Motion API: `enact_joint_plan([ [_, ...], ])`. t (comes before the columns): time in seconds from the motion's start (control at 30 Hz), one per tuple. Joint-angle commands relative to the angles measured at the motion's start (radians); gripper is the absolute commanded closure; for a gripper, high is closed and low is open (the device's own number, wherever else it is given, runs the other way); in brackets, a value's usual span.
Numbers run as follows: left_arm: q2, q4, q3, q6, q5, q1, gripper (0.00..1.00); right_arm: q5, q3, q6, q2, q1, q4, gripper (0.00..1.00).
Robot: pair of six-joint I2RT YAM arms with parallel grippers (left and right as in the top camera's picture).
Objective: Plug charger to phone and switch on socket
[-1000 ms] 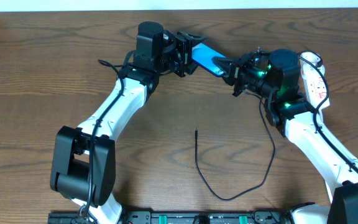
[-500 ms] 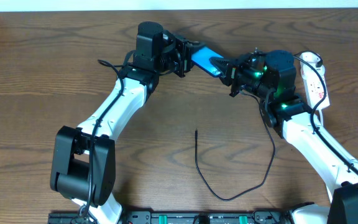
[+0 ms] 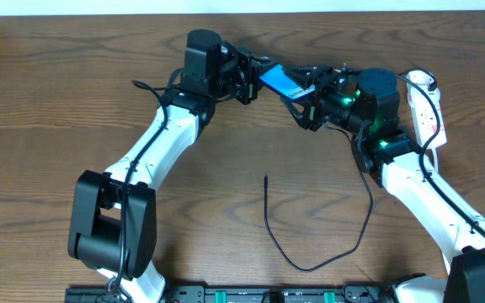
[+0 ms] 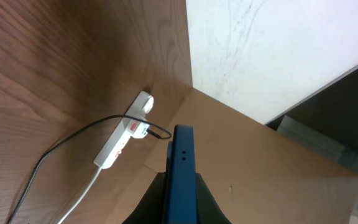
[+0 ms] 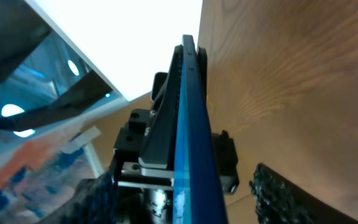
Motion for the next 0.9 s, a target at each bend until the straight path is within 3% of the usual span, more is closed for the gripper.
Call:
enact_joint_plan([
  [0.0, -0.023, 0.01, 0.003, 0.014, 0.008, 0.055, 0.92, -0.008, 0.019, -0.157, -0.006, -0.028, 0.001, 0.06],
  [0.03, -0.023, 0.01, 0.003, 0.018, 0.021, 0.07, 0.93, -0.018, 0.019, -0.191, -0.006, -0.041, 0.001, 0.01],
  [0.17, -0.023, 0.006, 0.003, 0.045, 0.151, 0.147, 0.93, -0.068, 0.019, -0.323, -0.006, -0.09, 0.001, 0.01],
  [0.37, -0.023, -0.002, 0.002, 0.218, 0.409, 0.263, 0.93, -0.152, 0.019, -0.59, -0.006, -0.149, -0.001, 0.01],
  [0.63, -0.023, -0.002, 0.0, 0.534, 0.641, 0.367, 0.93, -0.156, 0.022, -0.67, -0.006, -0.156, -0.087, 0.01],
  [0.73, -0.023, -0.001, 0.0, 0.534, 0.69, 0.392, 0.93, -0.15, 0.042, -0.711, -0.006, -0.155, -0.171, 0.01],
  [0.87, -0.023, -0.001, 0.0, 0.534, 0.721, 0.424, 0.93, -0.062, 0.121, -0.84, -0.006, -0.109, -0.423, 0.01],
])
